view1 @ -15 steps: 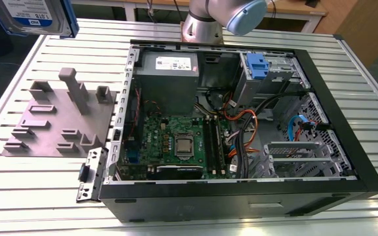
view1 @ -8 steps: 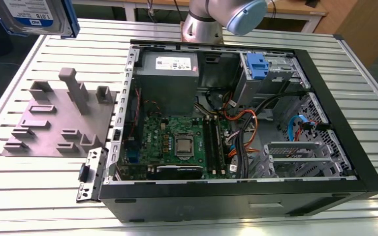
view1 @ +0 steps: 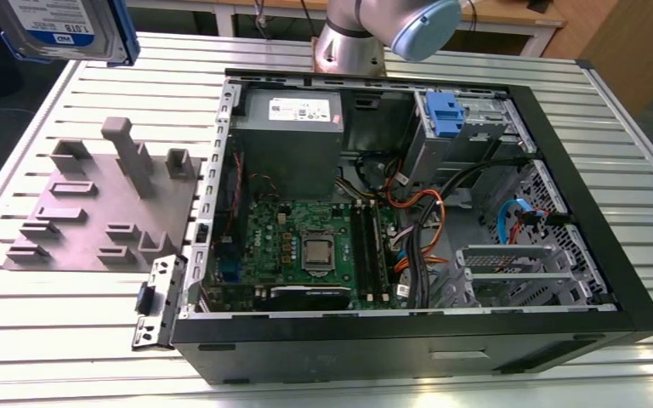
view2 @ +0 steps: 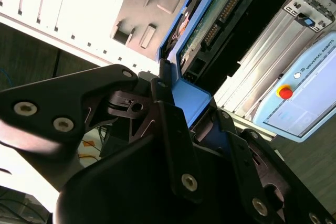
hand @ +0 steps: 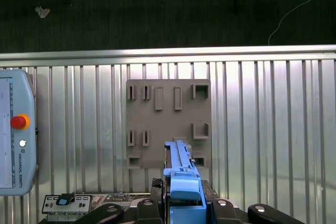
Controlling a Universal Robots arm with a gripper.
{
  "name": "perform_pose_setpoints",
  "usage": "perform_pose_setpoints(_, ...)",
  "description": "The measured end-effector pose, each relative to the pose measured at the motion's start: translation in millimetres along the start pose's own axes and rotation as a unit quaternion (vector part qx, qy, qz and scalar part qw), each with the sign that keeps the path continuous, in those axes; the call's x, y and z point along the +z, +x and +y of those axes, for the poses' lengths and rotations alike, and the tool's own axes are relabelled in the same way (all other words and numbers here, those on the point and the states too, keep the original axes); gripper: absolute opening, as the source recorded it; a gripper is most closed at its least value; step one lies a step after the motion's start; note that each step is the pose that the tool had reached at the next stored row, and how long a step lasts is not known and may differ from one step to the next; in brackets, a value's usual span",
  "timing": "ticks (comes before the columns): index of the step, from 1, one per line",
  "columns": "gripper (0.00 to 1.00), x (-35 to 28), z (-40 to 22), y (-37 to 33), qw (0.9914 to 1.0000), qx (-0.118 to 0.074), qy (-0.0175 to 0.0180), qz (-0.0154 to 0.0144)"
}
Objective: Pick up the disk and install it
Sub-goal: 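Pick up the disk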
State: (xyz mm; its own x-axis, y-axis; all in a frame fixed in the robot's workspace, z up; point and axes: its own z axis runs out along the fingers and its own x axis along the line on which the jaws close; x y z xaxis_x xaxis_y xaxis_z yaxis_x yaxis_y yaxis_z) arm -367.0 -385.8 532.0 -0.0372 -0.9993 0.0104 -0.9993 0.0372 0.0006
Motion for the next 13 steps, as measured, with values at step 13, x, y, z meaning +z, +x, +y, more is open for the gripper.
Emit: perform_pose_setpoints(13, 0.36, 0.4, -5.1, 16.7, 1.00000, 0.000, 0.0000, 0.0010)
